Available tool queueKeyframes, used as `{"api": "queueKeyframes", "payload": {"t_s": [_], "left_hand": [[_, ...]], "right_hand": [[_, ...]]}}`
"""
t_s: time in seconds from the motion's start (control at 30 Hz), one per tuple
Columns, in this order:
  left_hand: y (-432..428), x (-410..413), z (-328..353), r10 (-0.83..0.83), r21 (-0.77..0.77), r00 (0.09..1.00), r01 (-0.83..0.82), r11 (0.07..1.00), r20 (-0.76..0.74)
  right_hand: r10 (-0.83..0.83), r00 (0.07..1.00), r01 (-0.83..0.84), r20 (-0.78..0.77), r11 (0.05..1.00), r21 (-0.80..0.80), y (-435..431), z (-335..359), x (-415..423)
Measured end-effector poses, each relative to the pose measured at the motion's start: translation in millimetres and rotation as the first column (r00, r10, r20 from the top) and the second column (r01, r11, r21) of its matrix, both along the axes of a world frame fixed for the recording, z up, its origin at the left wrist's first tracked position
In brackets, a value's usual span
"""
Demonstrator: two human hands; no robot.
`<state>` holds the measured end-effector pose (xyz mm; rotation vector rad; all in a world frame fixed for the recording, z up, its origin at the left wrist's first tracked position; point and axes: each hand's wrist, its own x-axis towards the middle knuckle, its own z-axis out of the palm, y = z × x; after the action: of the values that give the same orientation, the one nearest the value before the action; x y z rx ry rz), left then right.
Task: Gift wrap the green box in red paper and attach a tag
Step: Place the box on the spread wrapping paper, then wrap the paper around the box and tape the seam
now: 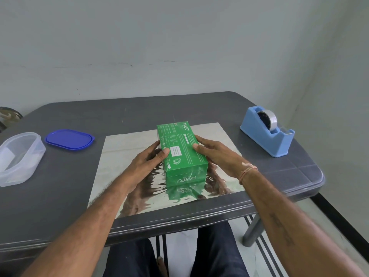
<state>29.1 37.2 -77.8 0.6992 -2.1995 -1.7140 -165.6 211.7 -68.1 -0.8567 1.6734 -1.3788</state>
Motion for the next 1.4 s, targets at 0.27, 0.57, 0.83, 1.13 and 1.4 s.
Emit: {"api": "queueKeyframes", "payload": {"t_s": [0.27, 0.57, 0.83, 1.13, 1.4], "left_hand": [[5, 2, 4, 0.002, -0.002, 1.000, -0.002, 1.000, -0.009], [8, -1, 7, 0.011, -0.011, 1.000, -0.011, 1.000, -0.021], [-9, -8, -14, 0.010, -0.059, 1.000, -0.009, 0.998, 0.015], [-13, -9, -20, 0.018, -0.059, 1.000, -0.018, 0.998, 0.002], [-16, -11, -22, 0.012, -0.069, 1.000, -0.012, 0.998, 0.002]], "right_hand": [[-0.041, 0.999, 0.042, 0.034, 0.999, -0.026, 0, 0, 4], [-0.273, 0.943, 0.290, -0.189, 0.955, 0.064, 14, 1, -9], [-0.387, 0.820, 0.537, -0.422, 0.775, 0.333, 38, 17, -53], [-0.205, 0.700, 0.605, -0.684, 0.680, 0.415, 24, -5, -57], [-0.186, 0.653, 0.638, -0.734, 0.657, 0.401, 20, -1, -51]]}}
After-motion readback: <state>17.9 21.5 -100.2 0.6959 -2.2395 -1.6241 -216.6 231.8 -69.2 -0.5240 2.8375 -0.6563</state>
